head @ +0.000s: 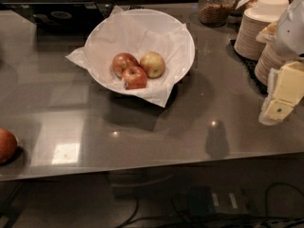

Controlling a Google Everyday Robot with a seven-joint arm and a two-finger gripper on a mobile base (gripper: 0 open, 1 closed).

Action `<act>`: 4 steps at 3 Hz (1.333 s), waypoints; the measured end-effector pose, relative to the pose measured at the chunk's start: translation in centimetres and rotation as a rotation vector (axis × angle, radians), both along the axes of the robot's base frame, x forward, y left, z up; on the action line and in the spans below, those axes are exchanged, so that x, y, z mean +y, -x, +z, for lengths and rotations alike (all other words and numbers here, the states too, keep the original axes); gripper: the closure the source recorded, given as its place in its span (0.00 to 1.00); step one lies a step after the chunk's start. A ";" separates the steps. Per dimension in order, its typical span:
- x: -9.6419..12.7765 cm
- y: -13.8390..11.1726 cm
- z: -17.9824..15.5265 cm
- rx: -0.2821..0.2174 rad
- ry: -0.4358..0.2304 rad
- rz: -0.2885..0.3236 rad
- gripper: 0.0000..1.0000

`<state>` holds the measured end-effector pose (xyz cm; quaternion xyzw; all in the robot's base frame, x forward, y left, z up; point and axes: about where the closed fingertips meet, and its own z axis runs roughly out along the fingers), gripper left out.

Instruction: Pick apple from white bowl

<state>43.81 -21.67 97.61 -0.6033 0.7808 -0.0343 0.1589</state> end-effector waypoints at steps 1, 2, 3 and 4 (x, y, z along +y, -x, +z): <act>0.0 0.0 0.0 0.000 0.000 0.000 0.00; 0.9 -0.9 -0.4 -0.005 -0.002 0.018 0.00; 4.3 -4.3 -2.2 0.018 -0.022 0.090 0.00; 8.1 -7.0 -3.2 0.009 -0.023 0.179 0.00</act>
Offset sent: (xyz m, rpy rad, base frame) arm 0.0301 0.0293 -0.0185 0.0049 0.0055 0.0601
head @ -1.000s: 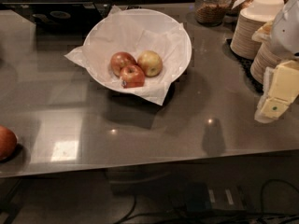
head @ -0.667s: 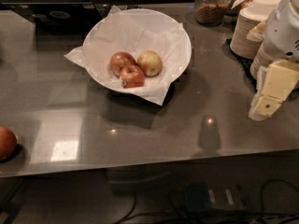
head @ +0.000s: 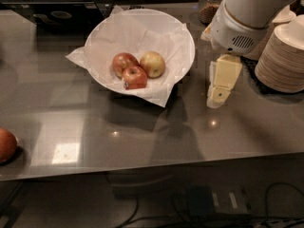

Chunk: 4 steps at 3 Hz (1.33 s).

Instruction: Pick apple from white bowl

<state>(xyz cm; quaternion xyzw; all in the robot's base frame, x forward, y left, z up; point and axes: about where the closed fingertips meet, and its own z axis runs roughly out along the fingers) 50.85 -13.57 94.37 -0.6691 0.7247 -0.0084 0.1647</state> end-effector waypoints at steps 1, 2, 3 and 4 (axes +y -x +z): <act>0.0 0.0 0.0 0.000 0.000 0.000 0.00; 0.5 -0.9 -0.5 -0.009 -0.036 -0.016 0.00; 1.9 -2.7 0.1 -0.046 -0.109 0.011 0.00; 3.1 -4.0 1.2 -0.075 -0.179 0.051 0.00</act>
Offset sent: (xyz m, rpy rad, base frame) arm 0.0219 0.0096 -0.0128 0.0840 -0.0154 -0.0425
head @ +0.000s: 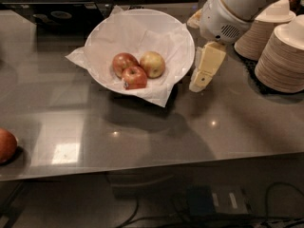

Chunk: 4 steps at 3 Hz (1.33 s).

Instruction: Pick apple from white bowl

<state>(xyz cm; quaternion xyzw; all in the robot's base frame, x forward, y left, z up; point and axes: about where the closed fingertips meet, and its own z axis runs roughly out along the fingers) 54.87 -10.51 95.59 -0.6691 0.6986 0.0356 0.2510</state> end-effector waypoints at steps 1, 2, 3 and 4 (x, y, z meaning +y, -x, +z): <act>1.0 -1.3 0.9 -0.028 -0.092 0.058 0.00; 1.8 -3.0 1.4 -0.072 -0.149 0.120 0.00; 2.8 -4.4 0.7 -0.091 -0.130 0.146 0.00; 3.6 -5.6 -0.9 -0.081 -0.100 0.153 0.06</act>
Offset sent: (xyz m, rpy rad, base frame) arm 0.0488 0.0235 0.0214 0.2195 -0.1273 0.1918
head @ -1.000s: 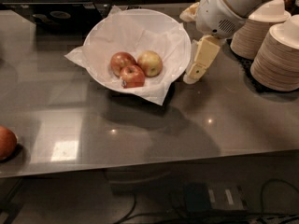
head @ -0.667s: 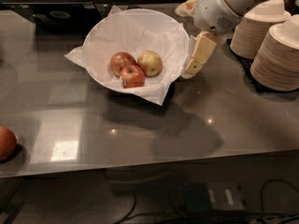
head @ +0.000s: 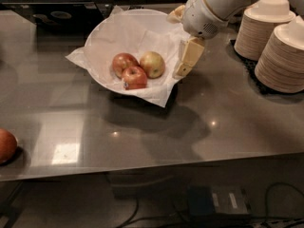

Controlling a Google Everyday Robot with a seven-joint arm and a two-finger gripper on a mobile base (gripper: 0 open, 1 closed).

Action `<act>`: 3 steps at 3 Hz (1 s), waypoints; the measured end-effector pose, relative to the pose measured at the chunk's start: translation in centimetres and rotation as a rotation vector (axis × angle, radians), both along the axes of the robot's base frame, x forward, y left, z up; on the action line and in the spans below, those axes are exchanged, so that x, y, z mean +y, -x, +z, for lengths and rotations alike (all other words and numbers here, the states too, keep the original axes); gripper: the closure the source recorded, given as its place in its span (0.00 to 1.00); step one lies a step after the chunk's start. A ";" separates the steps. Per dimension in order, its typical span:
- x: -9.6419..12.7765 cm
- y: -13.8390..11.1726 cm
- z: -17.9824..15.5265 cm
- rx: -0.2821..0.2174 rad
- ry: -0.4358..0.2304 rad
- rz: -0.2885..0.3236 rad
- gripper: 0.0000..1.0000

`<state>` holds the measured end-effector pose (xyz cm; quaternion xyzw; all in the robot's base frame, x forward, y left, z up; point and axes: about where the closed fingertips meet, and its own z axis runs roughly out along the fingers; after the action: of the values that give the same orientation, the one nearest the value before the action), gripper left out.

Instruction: Pick apple from white bowl

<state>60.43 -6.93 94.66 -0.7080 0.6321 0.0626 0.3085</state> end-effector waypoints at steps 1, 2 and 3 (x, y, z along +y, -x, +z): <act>0.6 -0.9 -1.3 0.008 0.023 0.004 0.12; 0.9 -1.6 -2.1 0.012 0.029 0.008 0.21; 1.3 -2.6 -2.6 0.010 0.018 0.021 0.28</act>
Offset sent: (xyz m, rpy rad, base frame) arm 0.0267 0.0094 -0.0286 -0.0300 0.0107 0.0049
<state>63.06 -5.64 92.07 -0.7171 0.6266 0.0637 0.2985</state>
